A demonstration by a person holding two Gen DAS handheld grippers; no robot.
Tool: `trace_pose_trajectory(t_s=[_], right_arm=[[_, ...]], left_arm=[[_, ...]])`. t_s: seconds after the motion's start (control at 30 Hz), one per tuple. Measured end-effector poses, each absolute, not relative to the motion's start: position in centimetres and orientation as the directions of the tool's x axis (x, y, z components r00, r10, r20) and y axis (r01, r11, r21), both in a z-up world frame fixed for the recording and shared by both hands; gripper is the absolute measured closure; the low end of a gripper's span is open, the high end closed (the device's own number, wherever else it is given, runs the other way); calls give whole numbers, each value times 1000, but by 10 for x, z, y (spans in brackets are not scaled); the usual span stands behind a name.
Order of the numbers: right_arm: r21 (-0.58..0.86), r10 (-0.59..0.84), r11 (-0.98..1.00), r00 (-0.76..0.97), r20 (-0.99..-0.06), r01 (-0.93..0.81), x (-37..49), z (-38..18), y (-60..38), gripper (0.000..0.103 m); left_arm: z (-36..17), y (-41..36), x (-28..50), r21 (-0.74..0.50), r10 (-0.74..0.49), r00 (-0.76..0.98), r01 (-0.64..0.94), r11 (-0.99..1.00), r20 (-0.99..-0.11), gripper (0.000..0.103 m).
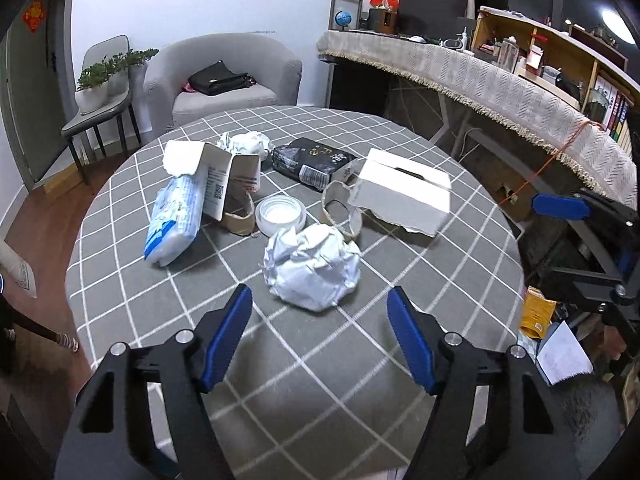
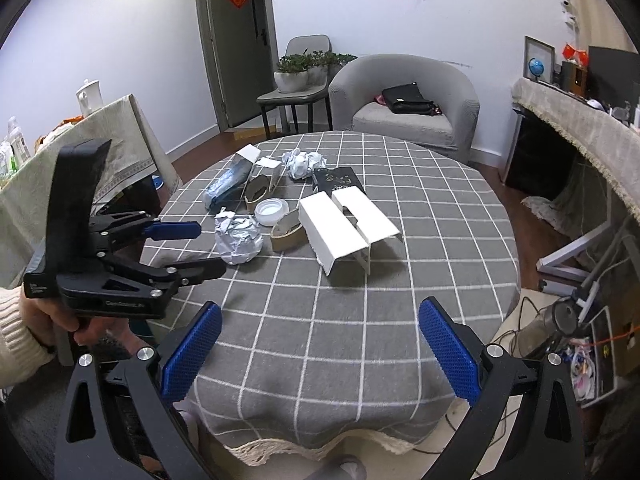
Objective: Collect trash
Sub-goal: 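Grasp the crumpled foil ball with the left gripper while the right gripper grasps the white tissue box, then carry the foil ball and white box to the teal bin and release both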
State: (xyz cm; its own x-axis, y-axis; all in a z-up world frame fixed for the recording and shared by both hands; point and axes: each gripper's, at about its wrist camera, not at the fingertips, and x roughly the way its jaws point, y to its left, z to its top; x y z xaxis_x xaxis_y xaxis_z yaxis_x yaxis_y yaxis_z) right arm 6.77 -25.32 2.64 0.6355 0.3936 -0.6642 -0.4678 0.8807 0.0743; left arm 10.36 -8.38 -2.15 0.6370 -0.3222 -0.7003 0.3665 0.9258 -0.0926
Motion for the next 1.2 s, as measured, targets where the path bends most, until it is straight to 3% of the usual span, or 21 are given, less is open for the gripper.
trace_pose_trajectory(t_s=[0.27,0.6,0.77,0.93,1.2], right_arm=[[18,402,840,600,-692,-542,101,33,-247,3],[-2,418,770,508,-753,-637,148,35,-232,4],[-18,409,729,456,-790,-684,167,25,-222,12],[-19,406,712,433,-805,-702,185,16,-215,13],[-19,363,714,393,-845,-700,202,-9,-204,43]], left_arm=[[-32,-84,126,-109,-330,619,367,924,-713,33],[-32,-88,138,-136,-353,612,372,918,-708,49],[-31,-88,139,-166,-363,607,356,920,-707,50],[-32,-83,139,-203,-376,616,335,920,-692,50],[-24,-68,131,-246,-393,644,310,919,-656,50]])
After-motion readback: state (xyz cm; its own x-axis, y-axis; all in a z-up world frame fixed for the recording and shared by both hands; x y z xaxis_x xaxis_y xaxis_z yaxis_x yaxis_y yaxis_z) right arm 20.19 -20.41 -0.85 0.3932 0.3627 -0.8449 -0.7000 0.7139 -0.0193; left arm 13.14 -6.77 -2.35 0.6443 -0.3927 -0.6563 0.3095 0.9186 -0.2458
